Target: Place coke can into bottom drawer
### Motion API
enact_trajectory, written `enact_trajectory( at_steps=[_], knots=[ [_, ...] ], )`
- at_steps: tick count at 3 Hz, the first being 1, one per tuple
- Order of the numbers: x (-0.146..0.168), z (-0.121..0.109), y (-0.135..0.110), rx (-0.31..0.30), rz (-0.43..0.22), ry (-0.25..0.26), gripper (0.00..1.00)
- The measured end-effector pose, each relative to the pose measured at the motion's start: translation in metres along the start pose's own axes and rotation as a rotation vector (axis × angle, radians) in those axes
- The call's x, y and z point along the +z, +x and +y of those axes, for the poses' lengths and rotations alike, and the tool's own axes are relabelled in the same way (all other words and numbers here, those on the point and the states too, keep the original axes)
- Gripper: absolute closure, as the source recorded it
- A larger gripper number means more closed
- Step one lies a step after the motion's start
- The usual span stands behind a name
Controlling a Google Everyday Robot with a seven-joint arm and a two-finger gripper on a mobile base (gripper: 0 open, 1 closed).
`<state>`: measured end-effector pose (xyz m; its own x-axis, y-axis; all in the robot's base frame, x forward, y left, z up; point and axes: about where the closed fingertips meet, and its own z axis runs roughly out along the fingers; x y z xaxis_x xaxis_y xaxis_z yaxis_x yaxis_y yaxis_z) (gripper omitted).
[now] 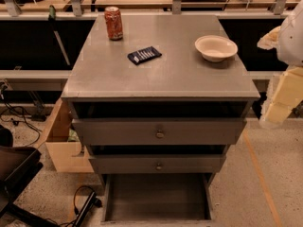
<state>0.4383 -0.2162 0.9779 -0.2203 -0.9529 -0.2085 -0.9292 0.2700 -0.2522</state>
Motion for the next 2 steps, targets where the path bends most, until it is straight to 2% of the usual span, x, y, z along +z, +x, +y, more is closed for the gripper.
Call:
enact_trajectory(
  at_steps=[1, 2],
  knots=[
    [0.000, 0.000, 0.000, 0.000, 0.000, 0.000, 0.00],
    [-0.001, -0.007, -0.011, 0.005, -0.034, 0.037, 0.00]
  ],
)
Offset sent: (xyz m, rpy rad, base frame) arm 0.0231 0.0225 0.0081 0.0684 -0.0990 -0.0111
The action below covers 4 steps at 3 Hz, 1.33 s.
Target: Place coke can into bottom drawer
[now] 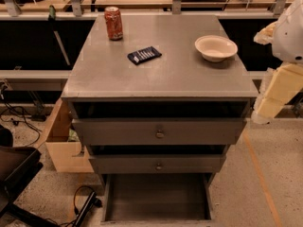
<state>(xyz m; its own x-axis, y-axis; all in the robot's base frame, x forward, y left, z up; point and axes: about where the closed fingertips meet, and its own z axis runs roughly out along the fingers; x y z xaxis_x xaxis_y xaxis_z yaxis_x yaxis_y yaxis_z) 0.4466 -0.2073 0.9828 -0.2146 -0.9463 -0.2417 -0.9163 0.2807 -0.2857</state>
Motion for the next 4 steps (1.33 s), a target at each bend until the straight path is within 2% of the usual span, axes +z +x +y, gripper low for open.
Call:
enact_trajectory(
  at_steps=[1, 2, 3, 4],
  knots=[
    [0.009, -0.041, -0.030, 0.056, -0.153, 0.063, 0.00],
    [0.026, -0.096, -0.061, 0.168, -0.389, 0.109, 0.00],
    [0.046, -0.127, -0.102, 0.279, -0.617, 0.114, 0.00],
    [0.055, -0.150, -0.124, 0.364, -0.725, 0.170, 0.00]
  ],
)
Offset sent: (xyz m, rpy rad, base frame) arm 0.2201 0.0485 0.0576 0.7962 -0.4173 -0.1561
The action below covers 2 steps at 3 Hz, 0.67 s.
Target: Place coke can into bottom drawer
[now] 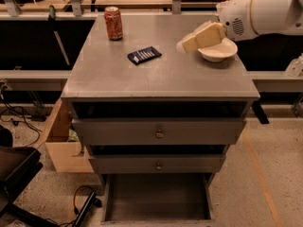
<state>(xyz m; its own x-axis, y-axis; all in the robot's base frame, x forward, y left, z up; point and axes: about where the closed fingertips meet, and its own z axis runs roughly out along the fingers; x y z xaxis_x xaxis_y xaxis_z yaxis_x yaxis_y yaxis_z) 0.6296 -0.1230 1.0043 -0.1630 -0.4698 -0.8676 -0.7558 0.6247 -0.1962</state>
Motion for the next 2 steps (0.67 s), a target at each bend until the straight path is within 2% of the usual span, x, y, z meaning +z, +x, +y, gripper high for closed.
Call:
enact_trajectory(
  at_steps=[1, 2],
  knots=[
    [-0.0001, -0.0185, -0.0147, -0.002, -0.053, 0.074, 0.00],
    [0.0002, -0.0182, -0.0149, -0.002, -0.053, 0.073, 0.00]
  ],
)
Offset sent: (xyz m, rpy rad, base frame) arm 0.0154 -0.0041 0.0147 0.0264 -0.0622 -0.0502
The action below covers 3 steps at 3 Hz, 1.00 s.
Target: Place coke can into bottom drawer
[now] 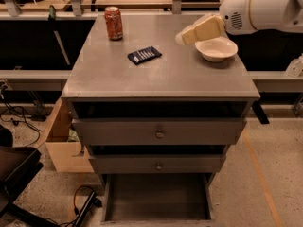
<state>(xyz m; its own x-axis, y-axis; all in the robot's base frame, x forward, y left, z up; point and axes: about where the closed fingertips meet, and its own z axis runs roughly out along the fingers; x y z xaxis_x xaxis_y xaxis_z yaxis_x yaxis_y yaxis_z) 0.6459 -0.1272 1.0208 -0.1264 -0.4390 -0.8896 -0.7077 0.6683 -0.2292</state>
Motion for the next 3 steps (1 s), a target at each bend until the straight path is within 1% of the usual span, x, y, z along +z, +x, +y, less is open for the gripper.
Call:
enact_trajectory(
  at_steps=[1, 2, 3],
  knots=[
    [0.028, -0.003, -0.013, 0.032, -0.057, 0.009, 0.00],
    [0.076, -0.021, -0.028, 0.076, -0.098, 0.013, 0.00],
    [0.125, -0.042, -0.046, 0.095, -0.106, 0.015, 0.00]
  ],
)
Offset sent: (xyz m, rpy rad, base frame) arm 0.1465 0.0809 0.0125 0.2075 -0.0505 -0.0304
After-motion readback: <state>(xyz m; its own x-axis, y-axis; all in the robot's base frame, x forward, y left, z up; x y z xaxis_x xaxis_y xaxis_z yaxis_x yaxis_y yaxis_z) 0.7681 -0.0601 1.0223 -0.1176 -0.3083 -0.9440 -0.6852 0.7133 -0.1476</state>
